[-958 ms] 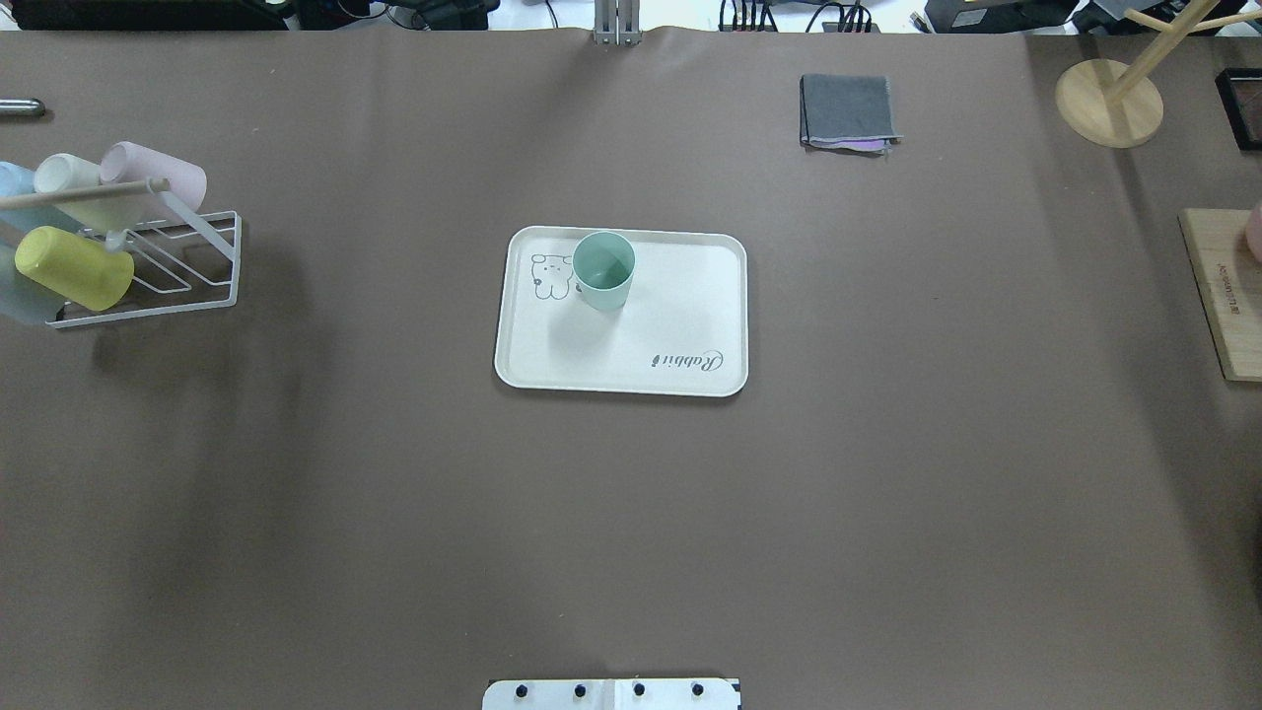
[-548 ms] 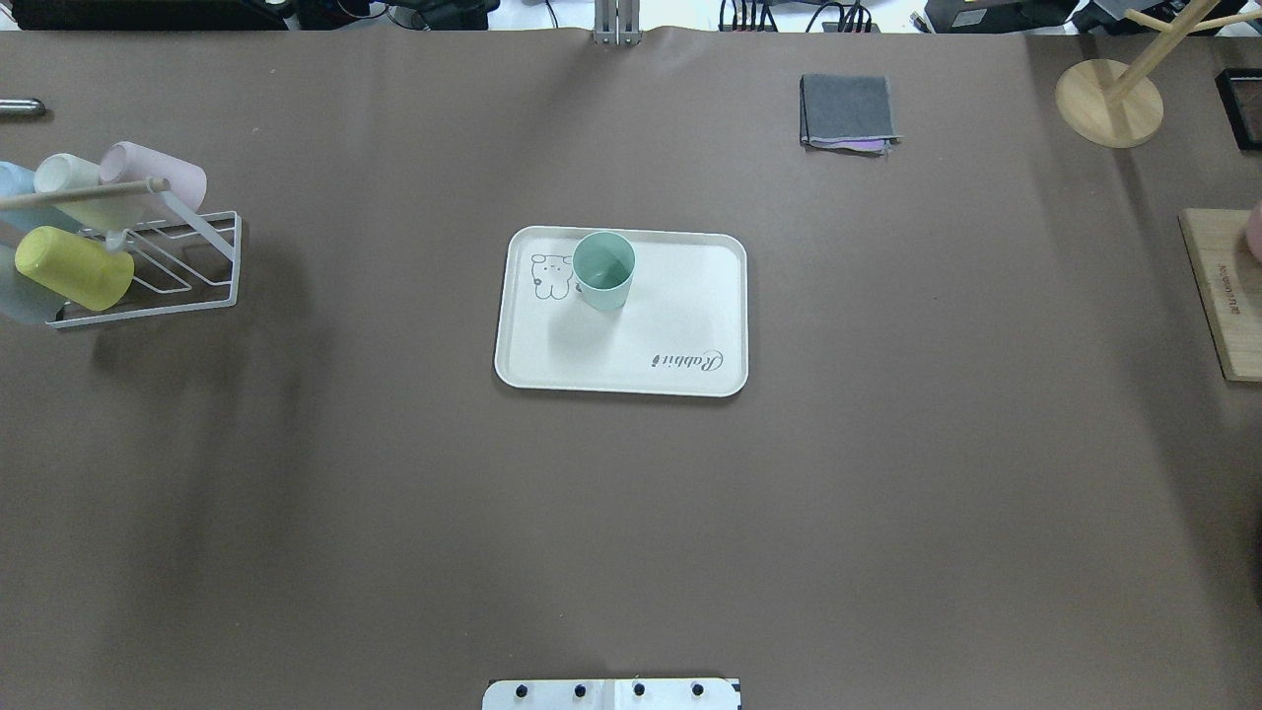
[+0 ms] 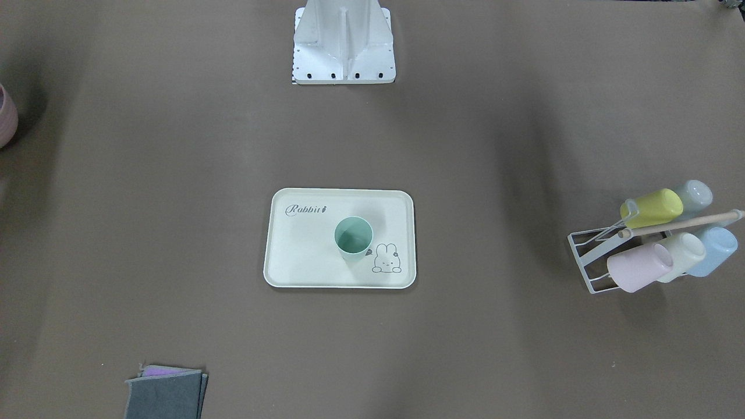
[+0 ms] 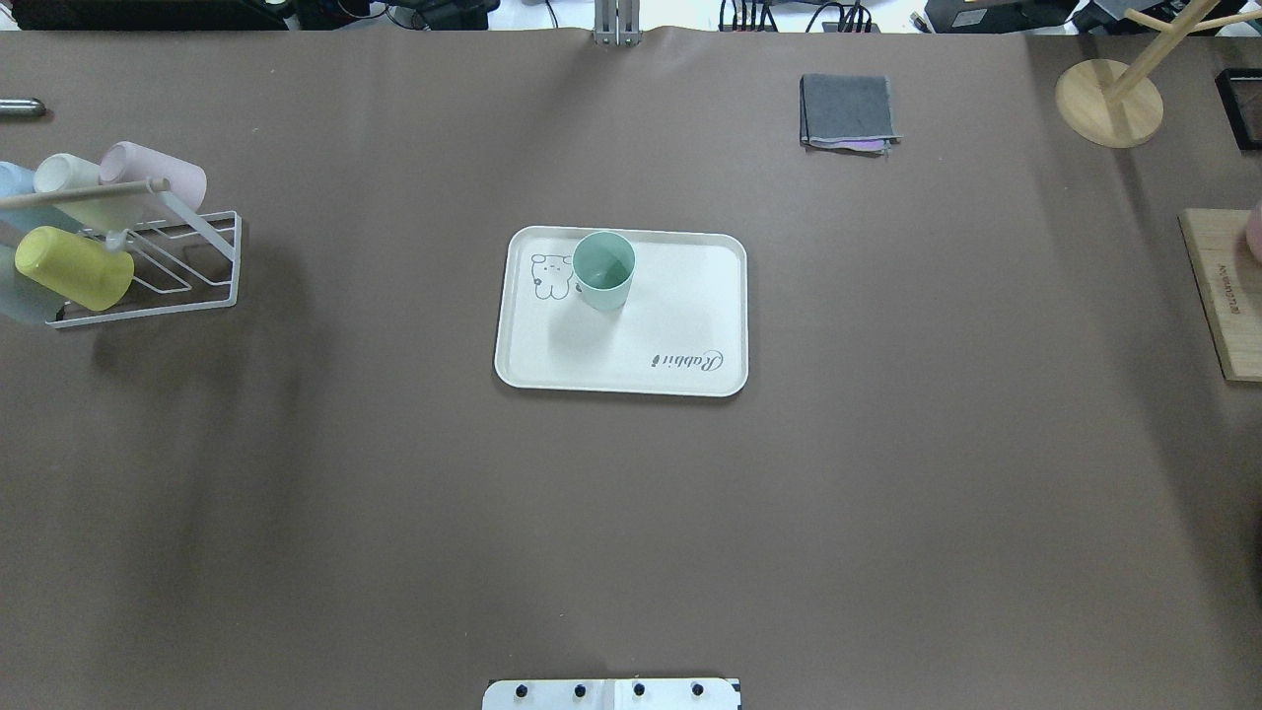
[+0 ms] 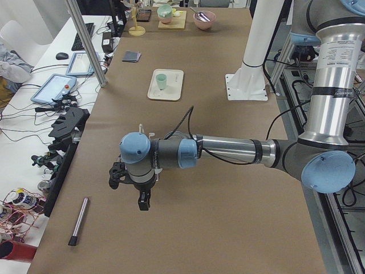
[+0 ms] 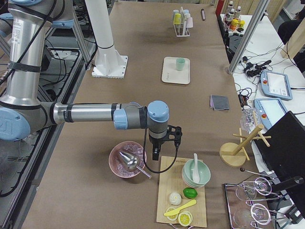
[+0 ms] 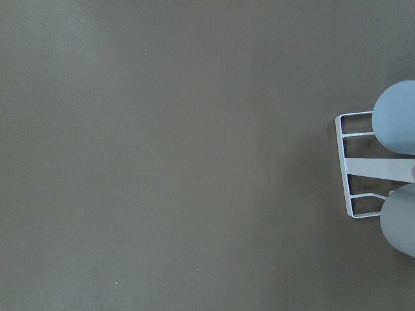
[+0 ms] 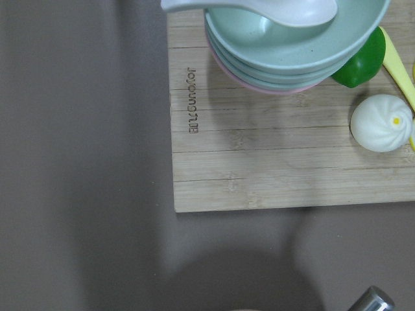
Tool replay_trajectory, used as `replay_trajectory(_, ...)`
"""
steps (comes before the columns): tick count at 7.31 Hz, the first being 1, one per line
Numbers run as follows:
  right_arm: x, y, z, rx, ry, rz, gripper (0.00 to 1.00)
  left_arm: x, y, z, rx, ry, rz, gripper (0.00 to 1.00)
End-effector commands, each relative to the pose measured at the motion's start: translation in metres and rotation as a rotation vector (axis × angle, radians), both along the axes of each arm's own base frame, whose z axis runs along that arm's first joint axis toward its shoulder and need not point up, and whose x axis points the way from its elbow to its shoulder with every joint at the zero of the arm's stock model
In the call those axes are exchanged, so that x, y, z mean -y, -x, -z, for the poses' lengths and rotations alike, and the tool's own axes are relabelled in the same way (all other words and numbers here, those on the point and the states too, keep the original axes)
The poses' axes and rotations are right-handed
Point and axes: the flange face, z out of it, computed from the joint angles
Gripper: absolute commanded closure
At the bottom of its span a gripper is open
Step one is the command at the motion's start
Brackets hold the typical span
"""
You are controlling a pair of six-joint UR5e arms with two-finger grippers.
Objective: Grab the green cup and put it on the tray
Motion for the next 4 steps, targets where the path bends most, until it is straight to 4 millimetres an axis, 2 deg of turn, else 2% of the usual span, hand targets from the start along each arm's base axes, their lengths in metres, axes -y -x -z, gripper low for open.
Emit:
replay_trajectory(1,0.0,0.0,0.001,0.0,-0.002,0.0,0.0,0.002,-0.012,-0.002,0.005,0.007,-0.019,0.02)
replay_trajectory(3,0.0,0.0,0.002,0.001,-0.005,0.0,0.0,0.006,-0.015,-0.001,0.003,0.009,-0.019,0.02)
replay_trajectory(4,0.0,0.0,0.002,0.0,-0.003,0.0,0.0,0.009,-0.023,0.0,0.0,0.008,-0.034,0.02)
